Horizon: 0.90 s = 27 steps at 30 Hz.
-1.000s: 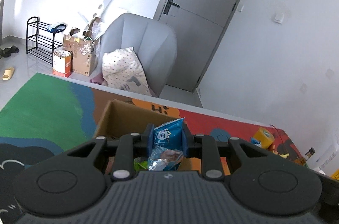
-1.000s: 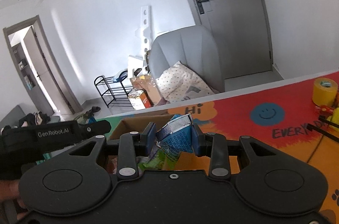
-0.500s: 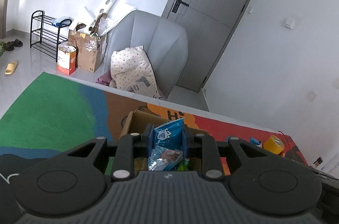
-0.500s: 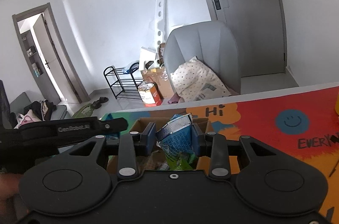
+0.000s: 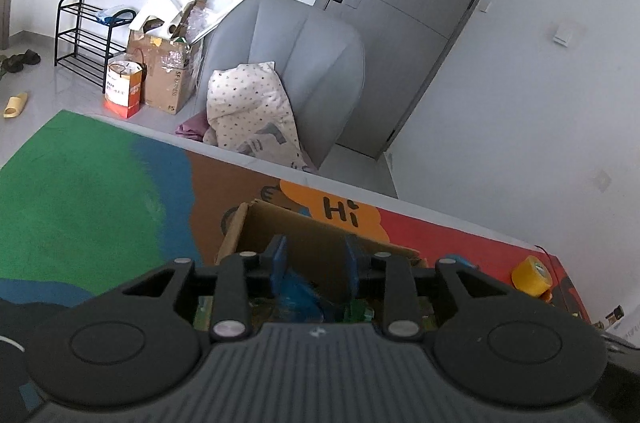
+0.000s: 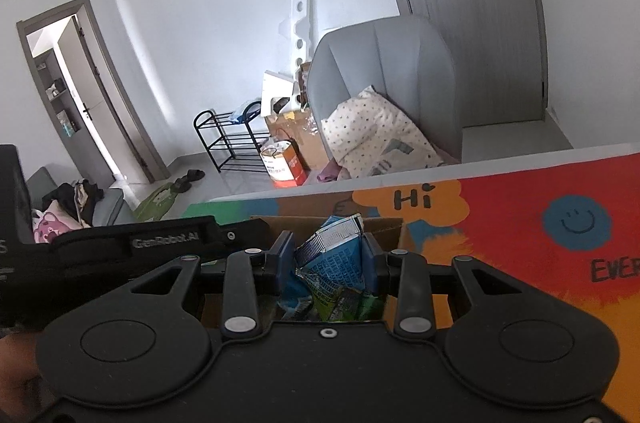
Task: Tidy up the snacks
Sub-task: 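Carry the blue-and-white pack over the box with both tools and open them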
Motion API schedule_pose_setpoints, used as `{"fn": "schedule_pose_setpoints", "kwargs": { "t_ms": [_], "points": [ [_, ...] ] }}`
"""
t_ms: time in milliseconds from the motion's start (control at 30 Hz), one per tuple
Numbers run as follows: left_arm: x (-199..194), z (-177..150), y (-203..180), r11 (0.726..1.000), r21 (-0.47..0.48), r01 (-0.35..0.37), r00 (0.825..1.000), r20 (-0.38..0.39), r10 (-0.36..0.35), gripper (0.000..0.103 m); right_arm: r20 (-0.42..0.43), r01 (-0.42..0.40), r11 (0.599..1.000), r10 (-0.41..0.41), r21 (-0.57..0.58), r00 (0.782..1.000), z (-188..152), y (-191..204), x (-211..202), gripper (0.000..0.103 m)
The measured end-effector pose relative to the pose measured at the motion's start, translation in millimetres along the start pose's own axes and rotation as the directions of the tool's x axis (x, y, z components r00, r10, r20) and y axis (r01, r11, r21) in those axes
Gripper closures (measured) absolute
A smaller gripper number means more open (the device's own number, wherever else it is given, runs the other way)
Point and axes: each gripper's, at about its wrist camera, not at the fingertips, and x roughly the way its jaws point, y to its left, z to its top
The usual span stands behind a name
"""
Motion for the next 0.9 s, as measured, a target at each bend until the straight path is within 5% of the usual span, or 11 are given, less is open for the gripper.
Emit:
{"fn": "schedule_pose_setpoints", "kwargs": {
  "t_ms": [367, 467, 900],
  "points": [
    [-8, 6, 19, 0.998, -0.028, -0.057, 0.998, 0.000, 0.057, 0.061, -0.015, -0.064, 0.997, 0.065, 0.035, 0.998, 8, 5, 24, 0.067],
    [-10, 7, 25, 0.996, -0.041, -0.079, 0.997, 0.004, 0.079, 0.054, -0.004, -0.101, 0.994, 0.101, 0.053, 0.995, 12, 6, 23, 0.054],
    [-24, 1, 27, 0.995, -0.041, -0.090, 0.996, 0.004, 0.090, 0.024, -0.006, -0.020, 0.995, 0.020, 0.098, 1.000, 2, -8, -1, 0.047]
  ]
}}
